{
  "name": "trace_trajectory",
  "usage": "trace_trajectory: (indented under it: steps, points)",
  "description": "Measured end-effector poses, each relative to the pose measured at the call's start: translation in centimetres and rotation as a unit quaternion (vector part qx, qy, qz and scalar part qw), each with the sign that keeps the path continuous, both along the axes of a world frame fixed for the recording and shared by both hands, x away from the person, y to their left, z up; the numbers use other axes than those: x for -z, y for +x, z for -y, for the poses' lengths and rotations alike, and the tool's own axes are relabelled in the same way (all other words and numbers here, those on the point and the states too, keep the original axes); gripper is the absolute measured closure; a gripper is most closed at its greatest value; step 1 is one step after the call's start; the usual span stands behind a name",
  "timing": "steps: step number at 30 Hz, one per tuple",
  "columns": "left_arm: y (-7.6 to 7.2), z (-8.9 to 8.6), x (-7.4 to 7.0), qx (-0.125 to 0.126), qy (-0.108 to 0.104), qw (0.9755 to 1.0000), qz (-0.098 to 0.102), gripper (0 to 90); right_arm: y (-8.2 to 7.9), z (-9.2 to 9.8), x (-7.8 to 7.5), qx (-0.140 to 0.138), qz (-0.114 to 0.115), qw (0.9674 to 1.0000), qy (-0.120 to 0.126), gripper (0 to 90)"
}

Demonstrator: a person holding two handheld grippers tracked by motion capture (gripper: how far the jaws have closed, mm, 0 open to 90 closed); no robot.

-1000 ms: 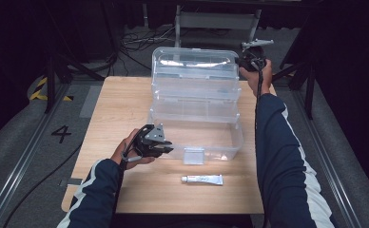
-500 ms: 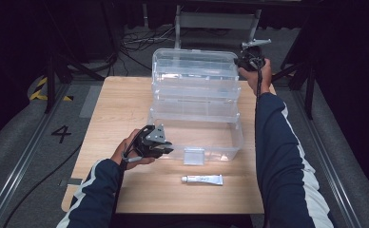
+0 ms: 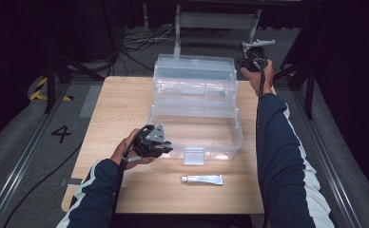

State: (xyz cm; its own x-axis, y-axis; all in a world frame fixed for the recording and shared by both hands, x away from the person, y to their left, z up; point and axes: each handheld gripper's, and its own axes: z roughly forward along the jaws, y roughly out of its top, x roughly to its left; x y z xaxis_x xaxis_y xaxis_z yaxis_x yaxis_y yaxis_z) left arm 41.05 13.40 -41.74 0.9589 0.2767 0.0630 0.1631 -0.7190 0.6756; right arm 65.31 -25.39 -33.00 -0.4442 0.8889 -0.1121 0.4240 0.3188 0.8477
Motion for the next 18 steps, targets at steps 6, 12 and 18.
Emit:
trace_trajectory:
  steps: [6, 12, 18]
  points:
    - [0.0, 0.0, 0.0, -0.002, -0.001, 1.0, -0.001, 76.6, -0.7, 0.3, -0.3, -0.003, 0.004, 1.0, -0.003, 83.6]
    - [-0.1, 0.0, 0.0, -0.008, 0.0, 1.0, -0.002, 76.2, -1.7, 0.6, -0.6, -0.011, 0.009, 0.9999, 0.002, 83.2]
    - [-0.1, 0.1, 0.0, -0.008, 0.004, 1.0, -0.002, 75.9, -3.7, 0.8, -1.2, -0.029, 0.018, 0.9994, 0.001, 83.8]
